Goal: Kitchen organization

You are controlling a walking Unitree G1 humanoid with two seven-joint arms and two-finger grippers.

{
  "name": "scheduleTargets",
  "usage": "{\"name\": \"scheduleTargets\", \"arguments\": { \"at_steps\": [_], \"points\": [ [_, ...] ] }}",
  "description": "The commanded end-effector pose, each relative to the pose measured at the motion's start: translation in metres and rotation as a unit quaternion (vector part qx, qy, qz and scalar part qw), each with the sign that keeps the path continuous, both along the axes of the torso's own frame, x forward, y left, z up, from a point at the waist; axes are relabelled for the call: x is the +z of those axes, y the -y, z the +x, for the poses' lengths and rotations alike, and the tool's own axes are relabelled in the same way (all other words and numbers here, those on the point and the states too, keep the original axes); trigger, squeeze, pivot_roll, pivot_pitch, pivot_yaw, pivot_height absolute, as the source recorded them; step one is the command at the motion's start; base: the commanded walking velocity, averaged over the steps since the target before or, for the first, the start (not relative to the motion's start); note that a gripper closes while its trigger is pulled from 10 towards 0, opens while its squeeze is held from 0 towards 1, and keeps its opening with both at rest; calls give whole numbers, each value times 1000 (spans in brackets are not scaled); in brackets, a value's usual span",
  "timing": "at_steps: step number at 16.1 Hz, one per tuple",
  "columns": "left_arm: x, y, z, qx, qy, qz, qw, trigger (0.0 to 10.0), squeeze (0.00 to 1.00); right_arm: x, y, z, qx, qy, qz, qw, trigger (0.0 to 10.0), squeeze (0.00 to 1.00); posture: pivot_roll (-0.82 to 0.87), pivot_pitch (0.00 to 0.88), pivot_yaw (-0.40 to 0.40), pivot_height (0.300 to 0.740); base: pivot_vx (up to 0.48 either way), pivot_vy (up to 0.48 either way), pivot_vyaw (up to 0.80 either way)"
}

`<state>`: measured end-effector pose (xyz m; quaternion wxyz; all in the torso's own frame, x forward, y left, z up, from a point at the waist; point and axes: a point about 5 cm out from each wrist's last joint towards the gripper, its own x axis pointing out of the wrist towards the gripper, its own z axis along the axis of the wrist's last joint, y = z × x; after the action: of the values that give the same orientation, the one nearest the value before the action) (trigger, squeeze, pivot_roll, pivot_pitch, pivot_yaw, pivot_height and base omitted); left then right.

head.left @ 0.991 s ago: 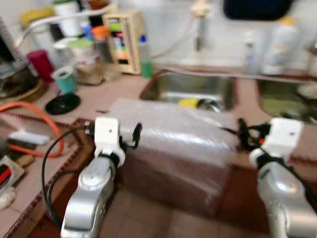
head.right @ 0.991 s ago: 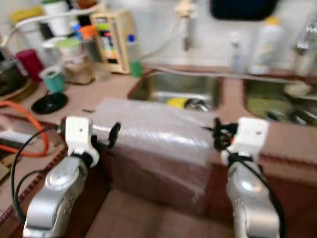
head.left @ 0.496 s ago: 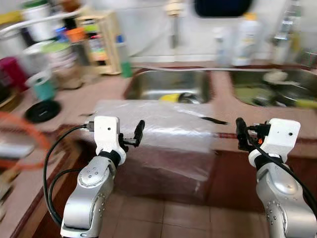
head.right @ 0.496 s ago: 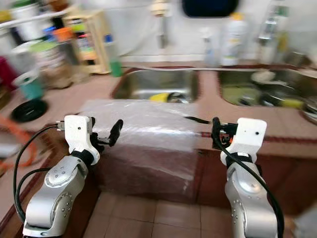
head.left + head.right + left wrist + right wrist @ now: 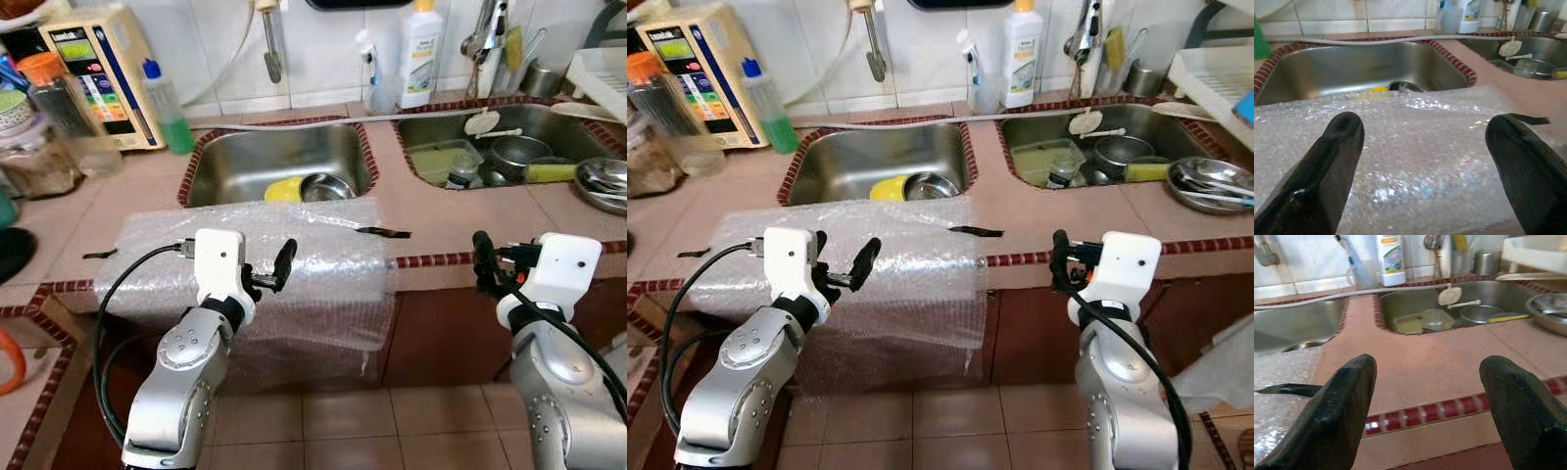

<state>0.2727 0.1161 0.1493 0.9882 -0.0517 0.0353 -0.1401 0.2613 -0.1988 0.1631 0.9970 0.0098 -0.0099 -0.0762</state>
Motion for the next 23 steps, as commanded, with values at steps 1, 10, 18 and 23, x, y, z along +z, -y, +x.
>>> {"name": "scheduleTargets", "arguments": {
  "at_steps": [1,10,18,23],
  "points": [
    [-2,-2,0,3,-2,0,1000,10000,0,-1,-2,0,5,-2,1,1000,10000,0,-32,0,103,740,0,-289,-769],
    [-7,-3,2,3,-16,-7,1000,10000,0,0,2,1,3,-4,-5,1000,10000,0,-41,0,96,740,0,-29,-602],
    [-7,-2,4,-5,-17,-11,1000,10000,0,0,-1,1,13,0,-10,1000,10000,0,-47,0,103,740,0,-412,0],
    [-8,-2,5,-1,-18,-13,1000,10000,0,-2,-3,2,20,-3,-14,1000,10000,0,-44,0,103,740,0,-480,0]
  ]
}}
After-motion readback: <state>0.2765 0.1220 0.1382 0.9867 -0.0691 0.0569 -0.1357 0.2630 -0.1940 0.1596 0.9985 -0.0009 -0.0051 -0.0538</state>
